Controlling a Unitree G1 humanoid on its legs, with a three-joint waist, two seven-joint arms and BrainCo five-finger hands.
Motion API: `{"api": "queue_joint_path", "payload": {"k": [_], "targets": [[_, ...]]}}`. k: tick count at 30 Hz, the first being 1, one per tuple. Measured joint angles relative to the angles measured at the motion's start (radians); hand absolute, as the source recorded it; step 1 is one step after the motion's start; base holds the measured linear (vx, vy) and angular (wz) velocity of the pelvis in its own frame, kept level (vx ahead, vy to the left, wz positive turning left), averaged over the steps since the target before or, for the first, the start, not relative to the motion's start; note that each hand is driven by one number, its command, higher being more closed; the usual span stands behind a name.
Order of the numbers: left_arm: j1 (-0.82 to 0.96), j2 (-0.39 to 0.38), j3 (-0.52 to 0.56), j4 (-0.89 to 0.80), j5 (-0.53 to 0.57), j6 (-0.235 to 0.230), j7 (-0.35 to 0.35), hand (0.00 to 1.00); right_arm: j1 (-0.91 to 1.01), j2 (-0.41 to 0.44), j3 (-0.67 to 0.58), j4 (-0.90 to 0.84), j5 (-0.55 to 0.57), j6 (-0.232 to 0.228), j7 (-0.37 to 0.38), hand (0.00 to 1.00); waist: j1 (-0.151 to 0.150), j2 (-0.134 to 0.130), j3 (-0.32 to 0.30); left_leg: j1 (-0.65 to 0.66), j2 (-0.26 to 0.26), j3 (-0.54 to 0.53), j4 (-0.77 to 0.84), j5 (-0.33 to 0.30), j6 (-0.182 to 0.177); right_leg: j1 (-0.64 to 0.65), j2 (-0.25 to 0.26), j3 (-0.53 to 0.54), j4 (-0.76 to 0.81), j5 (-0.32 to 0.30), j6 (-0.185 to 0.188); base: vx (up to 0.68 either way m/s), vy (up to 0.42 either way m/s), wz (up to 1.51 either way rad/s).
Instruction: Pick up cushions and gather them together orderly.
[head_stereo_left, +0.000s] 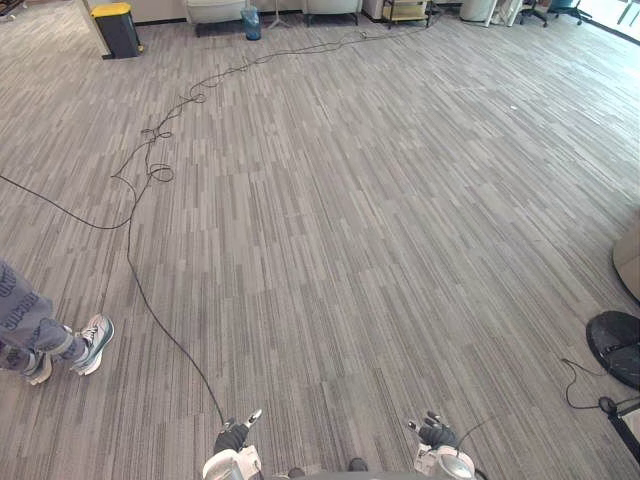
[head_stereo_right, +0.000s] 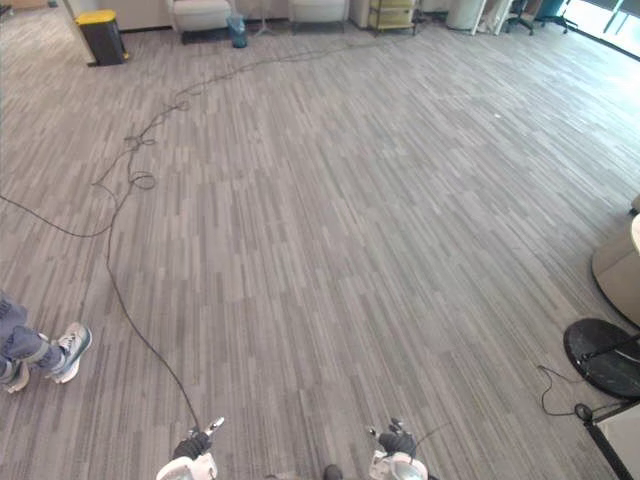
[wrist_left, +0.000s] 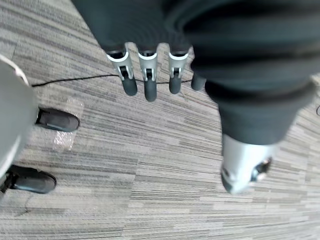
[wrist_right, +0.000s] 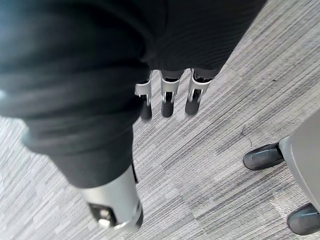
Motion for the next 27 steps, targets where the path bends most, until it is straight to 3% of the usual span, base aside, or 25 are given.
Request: {"api": "queue_joint_path", "payload": {"k": [14,27], "targets": [[0.002,0.002,0.038,0.042,0.07,0.025,-0.019,0.0,-0.033,0.007,-0.134,0.076,0.008,0.039,0.02,0.0,0.002,0.003,0.001,0.003,-0.01,-0.04,-0.039,0.03,0.005,0.004,-0.009,-0.044,-0.008,-0.005,0.006,-0.02,-0.021,0.1],[-0.006,0.017,-0.003,0.061,0.132,0.031,-0.02,0.0,-0.044,-0.002,-0.194,0.123,0.0,0.05,0.028,0.0,0.003,0.002,0.002,-0.011,-0.014,-0.067,-0.04,0.03,0.005,0.015,-0.013,-0.08,-0.032,-0.006,0.007,0.0,-0.018,0.08]]}}
